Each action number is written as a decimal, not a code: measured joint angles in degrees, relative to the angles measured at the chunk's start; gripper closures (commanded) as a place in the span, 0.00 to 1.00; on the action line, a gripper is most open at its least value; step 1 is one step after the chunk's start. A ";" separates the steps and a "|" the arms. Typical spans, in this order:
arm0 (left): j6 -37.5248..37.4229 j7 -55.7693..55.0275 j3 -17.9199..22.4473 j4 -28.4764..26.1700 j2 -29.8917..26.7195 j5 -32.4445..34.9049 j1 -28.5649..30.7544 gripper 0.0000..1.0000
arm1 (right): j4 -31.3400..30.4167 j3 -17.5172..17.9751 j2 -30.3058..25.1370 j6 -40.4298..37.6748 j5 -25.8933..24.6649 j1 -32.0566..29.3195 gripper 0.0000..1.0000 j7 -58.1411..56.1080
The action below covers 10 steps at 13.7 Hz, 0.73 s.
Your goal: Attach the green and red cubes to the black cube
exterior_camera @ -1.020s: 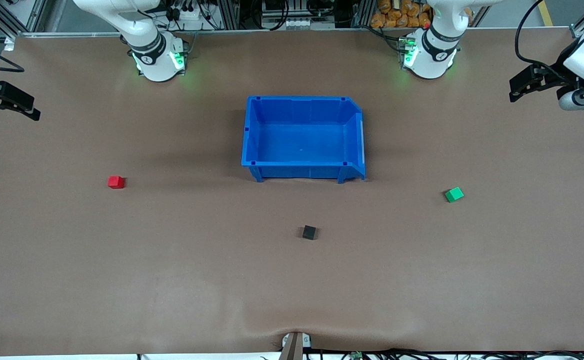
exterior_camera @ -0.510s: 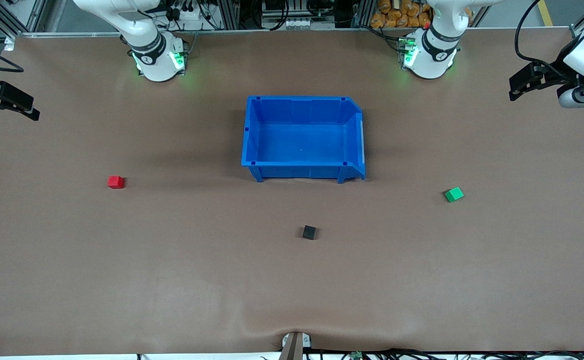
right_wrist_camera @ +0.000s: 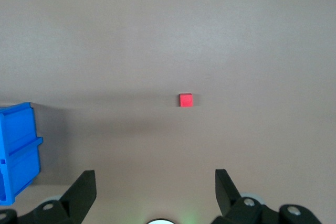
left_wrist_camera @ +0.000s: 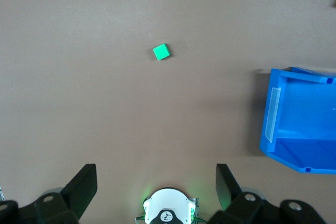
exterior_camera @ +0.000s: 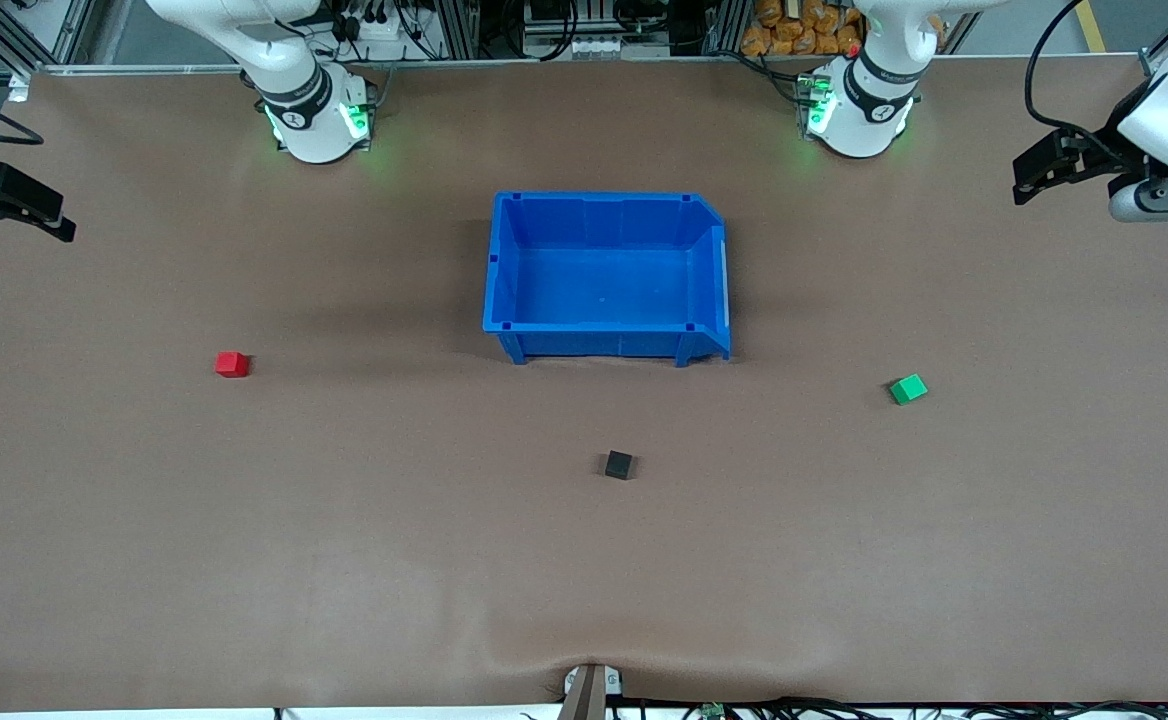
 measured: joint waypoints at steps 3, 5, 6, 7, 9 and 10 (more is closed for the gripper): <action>0.00 0.00 -0.05 0.08 0.15 0.00 -0.04 0.00 | -0.14 0.11 0.33 0.00 0.00 0.02 0.00 0.00; 0.00 0.00 -0.05 0.23 0.15 0.00 -0.04 0.00 | -0.21 0.14 0.50 0.00 0.00 0.02 0.00 0.00; 0.00 0.00 -0.05 0.24 0.15 0.00 -0.04 0.00 | -0.22 0.14 0.50 0.00 0.00 0.02 0.00 0.00; 0.00 0.00 -0.05 0.23 0.16 0.00 -0.04 0.00 | -0.23 0.15 0.50 0.00 0.00 0.02 0.00 0.00; -0.06 0.00 -0.05 0.21 0.17 0.00 -0.04 0.00 | -0.30 0.20 0.53 -0.01 0.00 0.03 0.00 0.00; -0.16 0.00 -0.05 0.18 0.19 0.00 -0.04 0.00 | -0.35 0.21 0.59 -0.02 0.00 0.03 0.00 0.01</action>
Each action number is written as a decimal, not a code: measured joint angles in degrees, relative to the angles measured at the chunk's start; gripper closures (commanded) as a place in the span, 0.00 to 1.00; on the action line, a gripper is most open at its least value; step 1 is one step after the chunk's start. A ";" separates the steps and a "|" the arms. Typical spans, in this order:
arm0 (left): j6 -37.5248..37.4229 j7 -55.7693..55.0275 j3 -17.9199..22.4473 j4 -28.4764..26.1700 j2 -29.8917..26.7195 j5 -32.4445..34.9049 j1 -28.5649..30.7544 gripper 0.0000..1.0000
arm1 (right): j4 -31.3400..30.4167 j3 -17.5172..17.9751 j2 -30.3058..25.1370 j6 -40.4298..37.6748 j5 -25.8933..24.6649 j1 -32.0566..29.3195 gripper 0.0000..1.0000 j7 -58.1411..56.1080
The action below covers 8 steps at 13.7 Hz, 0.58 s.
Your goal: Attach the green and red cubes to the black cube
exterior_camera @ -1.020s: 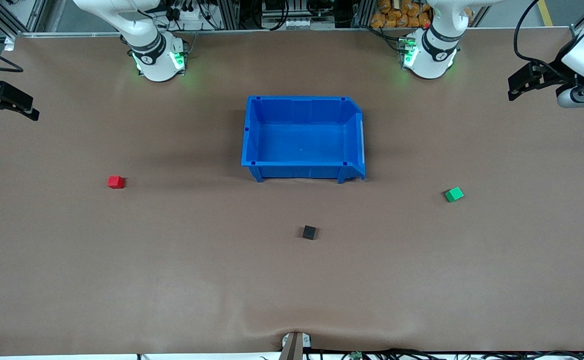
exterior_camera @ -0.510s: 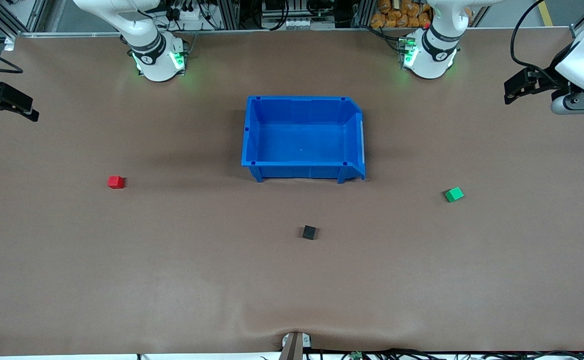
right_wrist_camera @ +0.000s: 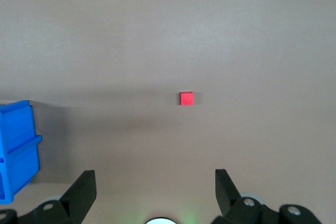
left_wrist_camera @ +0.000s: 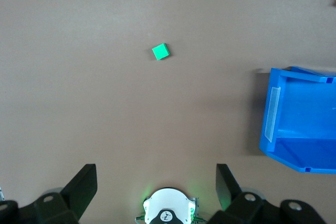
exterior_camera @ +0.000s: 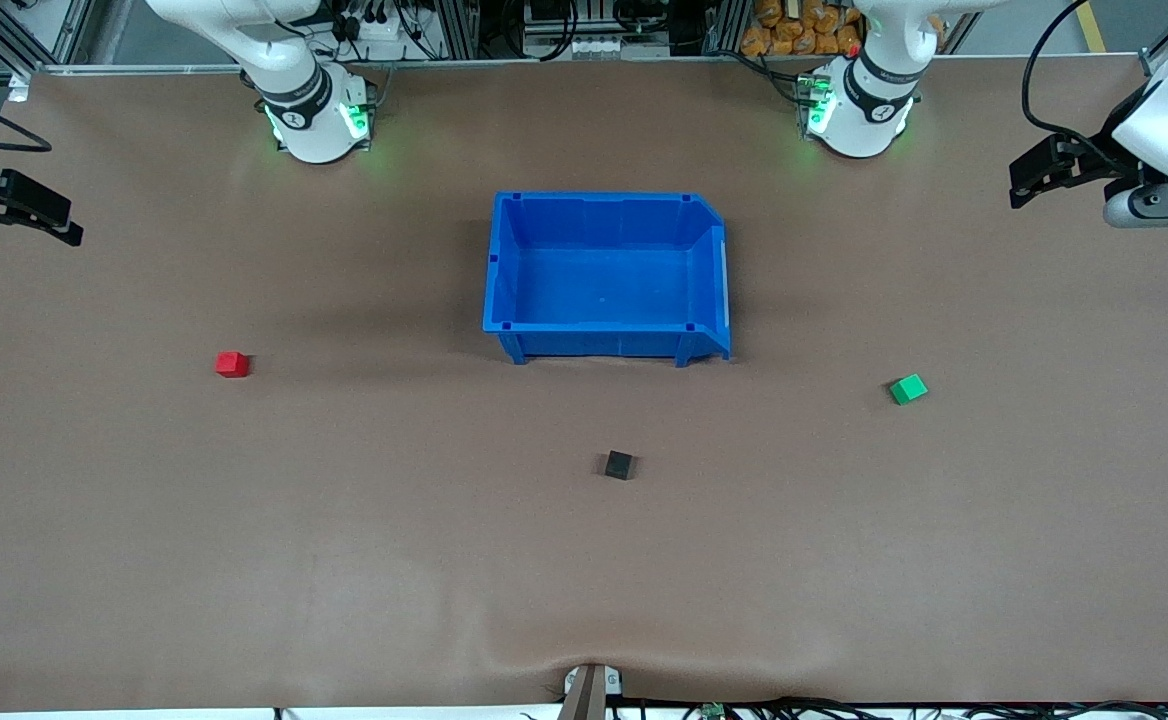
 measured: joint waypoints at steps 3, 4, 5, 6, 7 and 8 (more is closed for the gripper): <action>-0.22 0.00 0.00 -0.39 0.50 0.00 0.02 0.00 | -0.23 0.03 0.34 -0.01 0.00 0.00 0.00 0.00; -0.23 0.00 0.00 -0.79 0.83 0.00 0.02 0.00 | -0.24 0.04 0.43 -0.01 0.00 0.01 0.00 0.00; -0.23 0.00 0.00 -1.13 1.16 0.00 0.02 0.00 | -0.24 0.05 0.50 -0.09 0.00 0.01 0.00 0.01; -0.23 0.00 0.00 -1.33 1.42 0.00 0.02 0.00 | -0.25 0.04 0.59 -0.23 0.00 0.01 0.00 0.02; -0.23 0.00 0.00 -1.38 1.54 0.00 0.02 0.00 | -0.25 0.01 0.71 -0.29 0.00 0.01 0.00 0.02; -0.24 0.00 0.00 -1.40 1.55 0.00 0.02 0.00 | -0.25 -0.06 0.82 -0.29 -0.01 0.00 0.00 0.02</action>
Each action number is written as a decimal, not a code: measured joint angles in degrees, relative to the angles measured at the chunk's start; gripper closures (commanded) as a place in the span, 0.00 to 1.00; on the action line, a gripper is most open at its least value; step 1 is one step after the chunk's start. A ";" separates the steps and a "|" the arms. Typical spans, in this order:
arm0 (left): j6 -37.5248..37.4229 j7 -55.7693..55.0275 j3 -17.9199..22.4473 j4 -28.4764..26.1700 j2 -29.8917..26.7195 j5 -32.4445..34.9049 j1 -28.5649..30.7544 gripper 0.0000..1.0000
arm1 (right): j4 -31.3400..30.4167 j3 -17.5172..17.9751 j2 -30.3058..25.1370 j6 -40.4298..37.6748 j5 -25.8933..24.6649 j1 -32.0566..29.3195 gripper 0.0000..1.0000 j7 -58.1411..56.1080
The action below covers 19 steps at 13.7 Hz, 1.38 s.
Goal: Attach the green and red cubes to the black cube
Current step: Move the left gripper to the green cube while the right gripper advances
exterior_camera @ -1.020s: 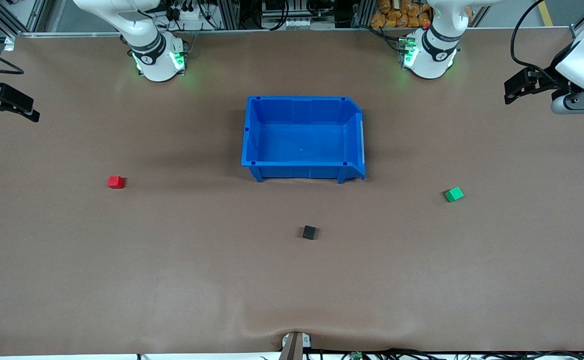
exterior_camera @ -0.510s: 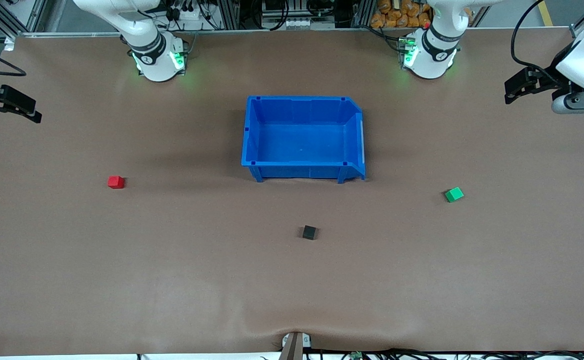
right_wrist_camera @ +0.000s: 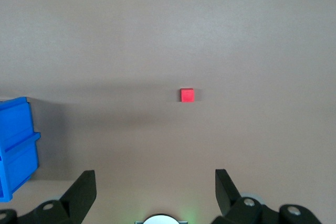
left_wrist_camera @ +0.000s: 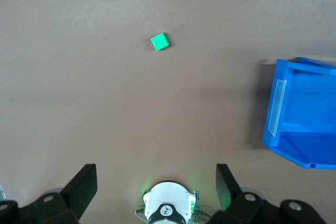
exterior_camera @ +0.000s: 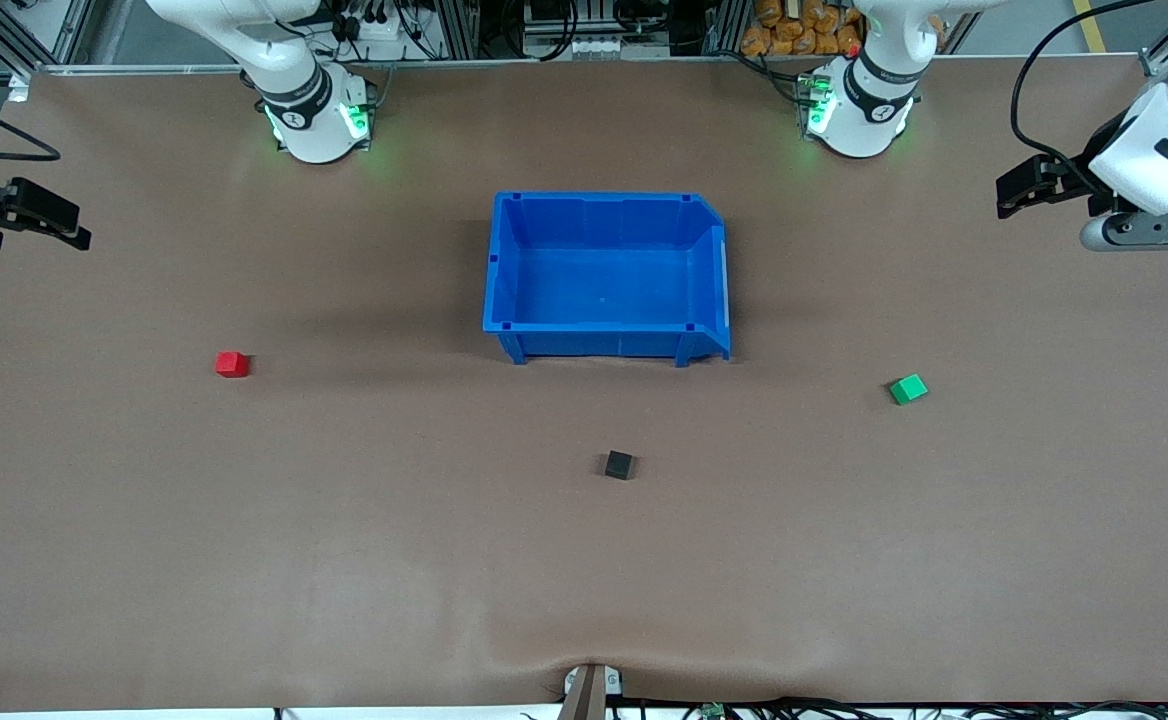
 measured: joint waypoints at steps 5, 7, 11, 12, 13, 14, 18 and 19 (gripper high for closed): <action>-0.57 0.00 0.04 -0.90 0.01 0.00 0.24 0.00 | -0.01 -0.66 1.06 0.00 -0.05 -0.63 0.00 0.00; -0.58 0.00 0.06 -1.59 0.02 0.00 0.34 0.00 | -0.01 -0.69 1.41 -0.01 -0.06 -0.69 0.00 0.00; -0.34 0.00 0.06 -3.12 0.07 0.00 0.44 0.00 | -0.01 -0.69 2.22 0.01 -0.07 -0.72 0.00 0.00; 0.15 0.00 0.08 -3.80 0.12 0.00 0.47 0.00 | -0.01 -0.69 2.34 0.02 -0.07 -0.73 0.00 0.00; 1.31 -0.06 0.09 -4.71 0.15 0.00 0.59 0.00 | -0.02 -0.71 2.52 0.04 -0.08 -0.76 0.00 0.00; 3.10 -0.11 0.11 -5.89 0.18 0.00 0.89 0.00 | -0.03 -0.73 2.83 0.05 -0.08 -0.89 0.00 0.00; 11.72 -0.28 0.23 -11.98 0.36 0.00 2.41 0.00 | -0.06 -0.74 5.09 0.73 -0.08 -1.96 0.00 0.00; 13.24 -1.01 0.24 -13.01 0.41 0.00 2.43 0.00 | -0.06 -0.74 5.61 0.88 -0.08 -2.06 0.00 0.00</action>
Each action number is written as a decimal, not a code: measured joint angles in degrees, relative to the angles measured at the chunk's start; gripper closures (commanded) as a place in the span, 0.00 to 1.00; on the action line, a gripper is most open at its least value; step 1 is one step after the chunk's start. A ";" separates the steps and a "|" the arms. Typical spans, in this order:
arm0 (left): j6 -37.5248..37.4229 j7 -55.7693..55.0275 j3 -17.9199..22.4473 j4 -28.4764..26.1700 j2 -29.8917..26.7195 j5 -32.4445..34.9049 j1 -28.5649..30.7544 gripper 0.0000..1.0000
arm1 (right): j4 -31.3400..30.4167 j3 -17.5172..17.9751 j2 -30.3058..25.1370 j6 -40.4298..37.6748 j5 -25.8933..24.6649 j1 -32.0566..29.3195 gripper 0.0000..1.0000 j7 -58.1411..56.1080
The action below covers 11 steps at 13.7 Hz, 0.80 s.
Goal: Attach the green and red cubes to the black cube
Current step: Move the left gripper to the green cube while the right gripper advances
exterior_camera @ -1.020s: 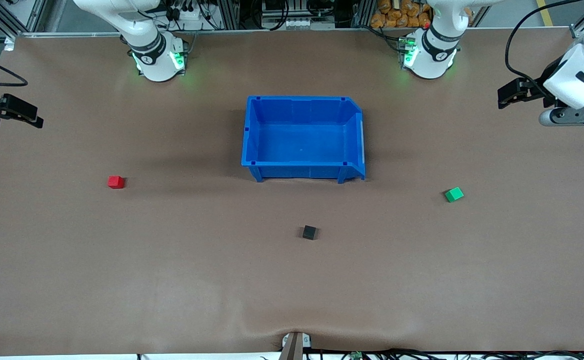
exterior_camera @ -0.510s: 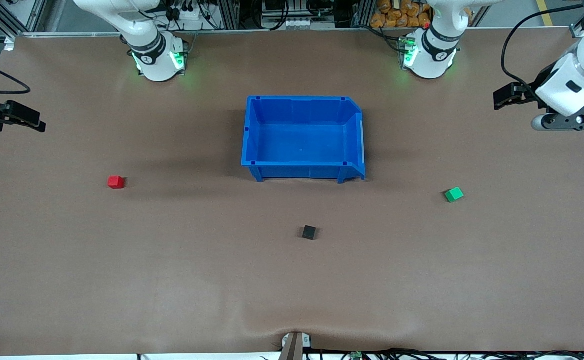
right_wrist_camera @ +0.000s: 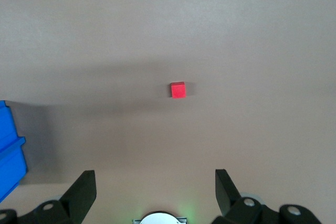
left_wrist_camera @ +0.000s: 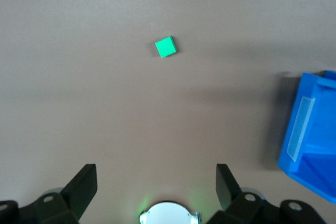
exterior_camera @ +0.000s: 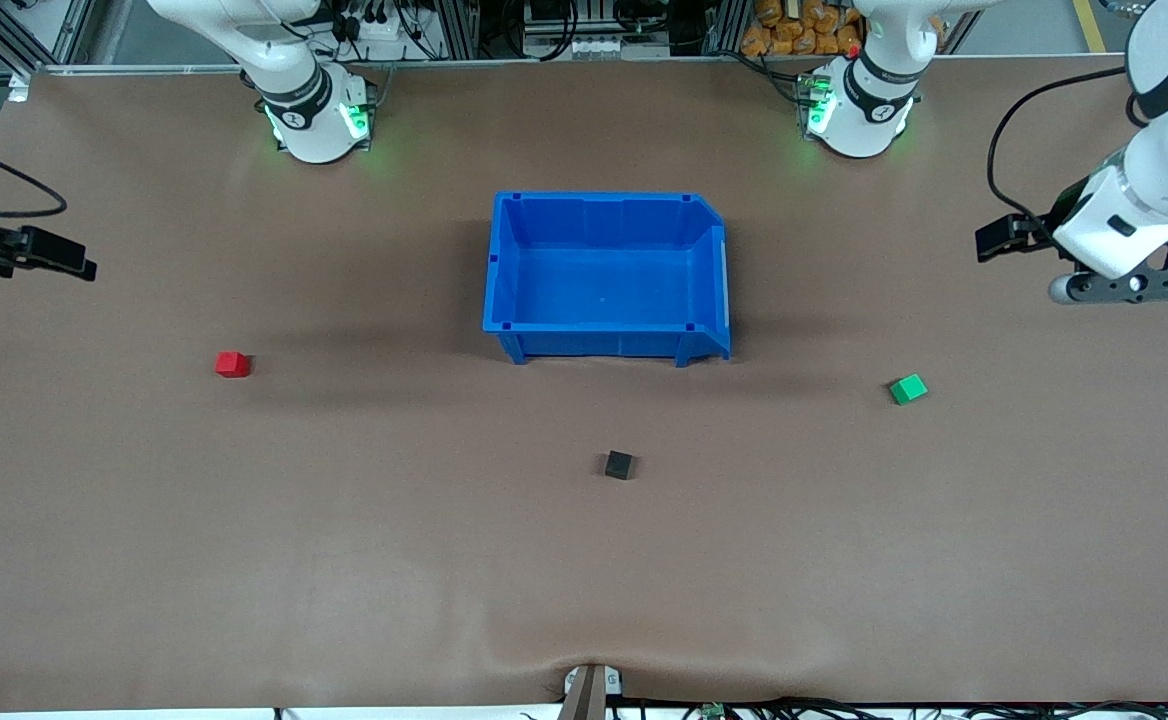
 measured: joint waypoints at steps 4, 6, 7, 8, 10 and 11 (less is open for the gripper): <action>4.64 -7.04 -0.09 -1.80 2.41 0.00 -0.09 0.00 | 0.00 0.06 0.99 0.12 0.02 0.00 0.00 0.00; 7.50 -9.68 -0.13 -2.03 5.25 0.00 -0.23 0.00 | 0.00 0.05 1.08 0.14 0.02 -0.01 0.00 0.00; 9.14 -10.49 -0.14 -2.09 6.76 0.00 -0.26 0.00 | 0.00 0.06 1.08 0.20 0.02 -0.01 0.00 0.00; 10.79 -11.42 -0.14 -2.33 7.92 0.00 -0.26 0.00 | 0.00 0.05 1.10 0.27 0.02 -0.01 0.00 0.00; 15.03 -13.46 -0.14 -3.97 9.12 0.00 -0.26 0.00 | 0.00 0.03 1.26 0.37 0.02 -0.10 0.00 0.00; 17.41 -13.98 -0.14 -5.25 9.28 0.00 -0.26 0.00 | 0.00 0.01 1.43 0.41 0.02 -0.19 0.00 0.00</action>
